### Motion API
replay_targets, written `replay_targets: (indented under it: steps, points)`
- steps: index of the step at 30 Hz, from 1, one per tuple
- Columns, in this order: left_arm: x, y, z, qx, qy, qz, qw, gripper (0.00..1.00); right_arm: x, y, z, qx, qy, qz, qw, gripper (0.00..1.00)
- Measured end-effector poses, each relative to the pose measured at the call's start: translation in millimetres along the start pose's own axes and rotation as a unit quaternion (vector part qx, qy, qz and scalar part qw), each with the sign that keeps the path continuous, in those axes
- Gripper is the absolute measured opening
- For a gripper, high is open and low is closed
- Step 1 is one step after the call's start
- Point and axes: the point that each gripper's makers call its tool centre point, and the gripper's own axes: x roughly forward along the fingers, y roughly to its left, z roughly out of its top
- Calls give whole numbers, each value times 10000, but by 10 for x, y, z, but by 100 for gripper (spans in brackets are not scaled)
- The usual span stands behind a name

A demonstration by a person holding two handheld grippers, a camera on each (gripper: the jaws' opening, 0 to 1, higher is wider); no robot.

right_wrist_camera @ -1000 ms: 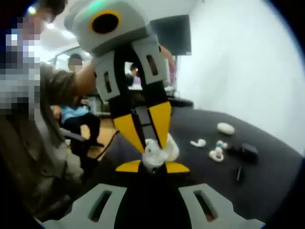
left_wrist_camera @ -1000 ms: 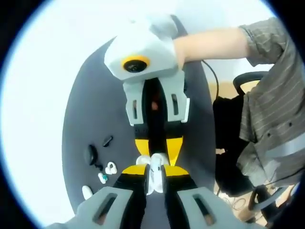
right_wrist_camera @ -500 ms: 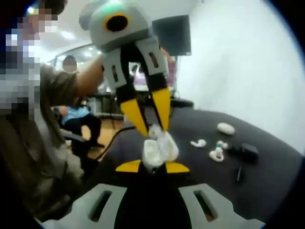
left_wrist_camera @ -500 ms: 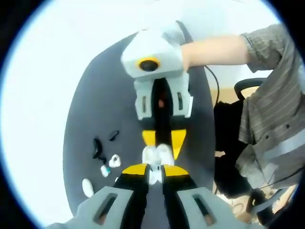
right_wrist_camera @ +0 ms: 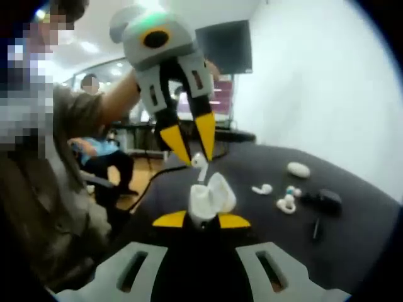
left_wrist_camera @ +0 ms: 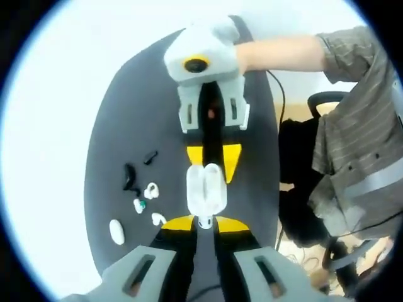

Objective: Pick up three earphones and place each one into its charging case using tactile feedback, ensure that each earphone is properly inserted and securely positioned inside the case.

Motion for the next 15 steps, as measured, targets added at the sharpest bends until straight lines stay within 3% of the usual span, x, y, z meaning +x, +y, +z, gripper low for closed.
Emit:
replay_targets:
  steps: [8, 15]
  points:
    - [30, -14, 22, 88, 183, -77, 9998, 8, -2, -6, 4, 16, -37, 17, 10000, 19]
    - [94, -50, -20, 220, 530, -101, 9983, 8, 2, -1, 3, -3, -42, 19, 10000, 19]
